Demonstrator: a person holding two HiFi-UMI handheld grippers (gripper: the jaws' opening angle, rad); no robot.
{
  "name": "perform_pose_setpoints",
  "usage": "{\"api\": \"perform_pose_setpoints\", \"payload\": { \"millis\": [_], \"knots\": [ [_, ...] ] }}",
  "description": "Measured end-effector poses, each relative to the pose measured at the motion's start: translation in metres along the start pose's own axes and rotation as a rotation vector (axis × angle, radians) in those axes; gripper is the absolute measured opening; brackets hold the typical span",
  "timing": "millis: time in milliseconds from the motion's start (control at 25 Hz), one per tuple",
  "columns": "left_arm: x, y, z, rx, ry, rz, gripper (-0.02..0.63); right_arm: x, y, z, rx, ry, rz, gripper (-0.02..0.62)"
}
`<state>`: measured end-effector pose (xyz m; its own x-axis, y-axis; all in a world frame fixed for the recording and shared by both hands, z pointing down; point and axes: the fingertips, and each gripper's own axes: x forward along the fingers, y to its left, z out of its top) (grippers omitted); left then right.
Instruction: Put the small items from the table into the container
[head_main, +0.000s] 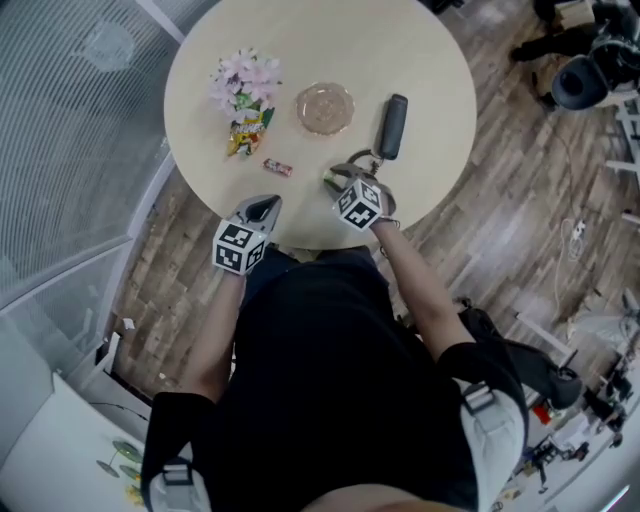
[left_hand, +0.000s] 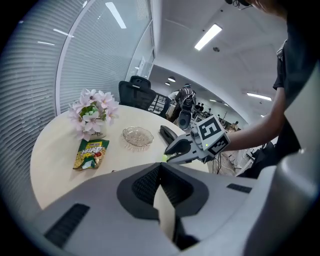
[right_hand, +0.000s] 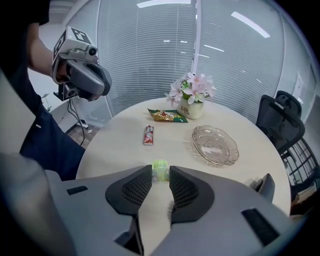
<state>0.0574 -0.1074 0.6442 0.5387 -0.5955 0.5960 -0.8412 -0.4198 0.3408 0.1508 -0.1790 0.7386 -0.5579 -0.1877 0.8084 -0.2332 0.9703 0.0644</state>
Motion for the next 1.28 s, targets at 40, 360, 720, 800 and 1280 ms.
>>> {"api": "perform_pose_setpoints", "payload": {
  "millis": [40,360,720,800,1280],
  "knots": [
    [0.003,-0.003,0.002,0.003,0.000,-0.004,0.003,-0.003,-0.001,-0.004,0.004,0.003,-0.003,0.123],
    [0.012,-0.013,0.001,0.001,0.008,-0.004,0.003,0.003,-0.020,-0.013,-0.021,0.016,0.006,0.123],
    [0.009,-0.016,-0.003,-0.010,0.022,0.000,0.003,0.026,-0.098,0.023,-0.051,0.001,-0.054,0.123],
    [0.005,-0.018,-0.006,-0.016,0.031,0.003,0.003,0.029,-0.117,0.033,-0.056,0.005,-0.078,0.123],
    [-0.005,-0.014,-0.019,-0.049,0.043,0.025,0.003,0.073,-0.156,0.036,-0.044,0.072,-0.080,0.123]
  ]
}}
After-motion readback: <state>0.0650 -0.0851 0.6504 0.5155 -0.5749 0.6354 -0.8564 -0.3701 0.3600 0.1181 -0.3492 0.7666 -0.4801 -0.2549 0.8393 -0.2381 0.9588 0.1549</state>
